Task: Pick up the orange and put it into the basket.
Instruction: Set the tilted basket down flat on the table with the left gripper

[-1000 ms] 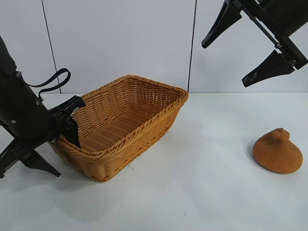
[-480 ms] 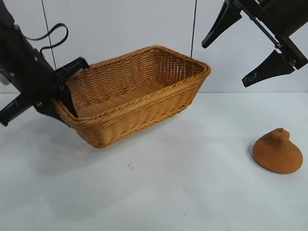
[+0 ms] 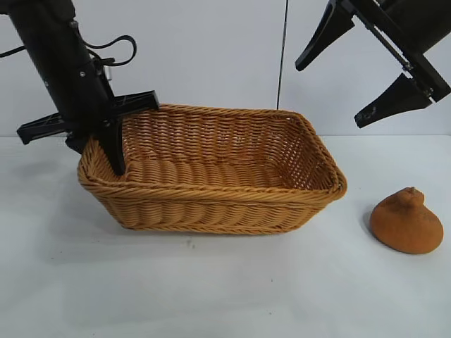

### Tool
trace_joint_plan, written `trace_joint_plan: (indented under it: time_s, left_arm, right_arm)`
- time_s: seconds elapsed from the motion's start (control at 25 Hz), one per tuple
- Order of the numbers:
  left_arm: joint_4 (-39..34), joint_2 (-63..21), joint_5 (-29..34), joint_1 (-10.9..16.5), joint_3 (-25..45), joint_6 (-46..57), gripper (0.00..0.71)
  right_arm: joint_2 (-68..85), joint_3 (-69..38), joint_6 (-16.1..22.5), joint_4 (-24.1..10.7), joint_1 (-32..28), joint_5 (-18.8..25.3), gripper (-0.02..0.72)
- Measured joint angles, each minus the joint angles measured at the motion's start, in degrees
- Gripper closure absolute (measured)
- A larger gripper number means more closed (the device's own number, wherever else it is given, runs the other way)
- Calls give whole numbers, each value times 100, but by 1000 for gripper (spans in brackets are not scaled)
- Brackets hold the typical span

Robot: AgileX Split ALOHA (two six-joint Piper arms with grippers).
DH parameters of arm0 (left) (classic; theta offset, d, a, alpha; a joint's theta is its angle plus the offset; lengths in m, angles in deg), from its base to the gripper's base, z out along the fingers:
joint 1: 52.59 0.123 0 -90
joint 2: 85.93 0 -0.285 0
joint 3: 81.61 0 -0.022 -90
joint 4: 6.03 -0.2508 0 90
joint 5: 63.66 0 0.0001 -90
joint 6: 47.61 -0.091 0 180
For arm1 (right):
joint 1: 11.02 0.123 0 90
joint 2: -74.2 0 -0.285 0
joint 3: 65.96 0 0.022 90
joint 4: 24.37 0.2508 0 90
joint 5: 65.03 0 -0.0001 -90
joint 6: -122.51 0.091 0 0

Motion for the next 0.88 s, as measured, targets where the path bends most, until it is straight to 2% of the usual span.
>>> trace_joint_plan:
  time_s: [0.24,0.52,0.6,0.68,0.8,0.88]
  left_arm:
    - [55,252,214,-48,-78,-152,623]
    - [84,599,178,-42,-78,-94,623]
    - [96,610,176,-42,-78,-44,604]
    - [124,610,157,-42,-78,-10,513]
    - [137,610,158,-42,-83,0,261]
    - [144,592,207,-42,-131,4,161]
  right_arm:
    - [0,0,0,0,0,0,10]
    - [0,0,0,0,0,49,10]
    - [0,0,0,0,0,101,10]
    - [0,0,0,0,0,114,10]
    - [0,0,-5,-5,0,135,10]
    - [0,0,-5,-5,0,145,10]
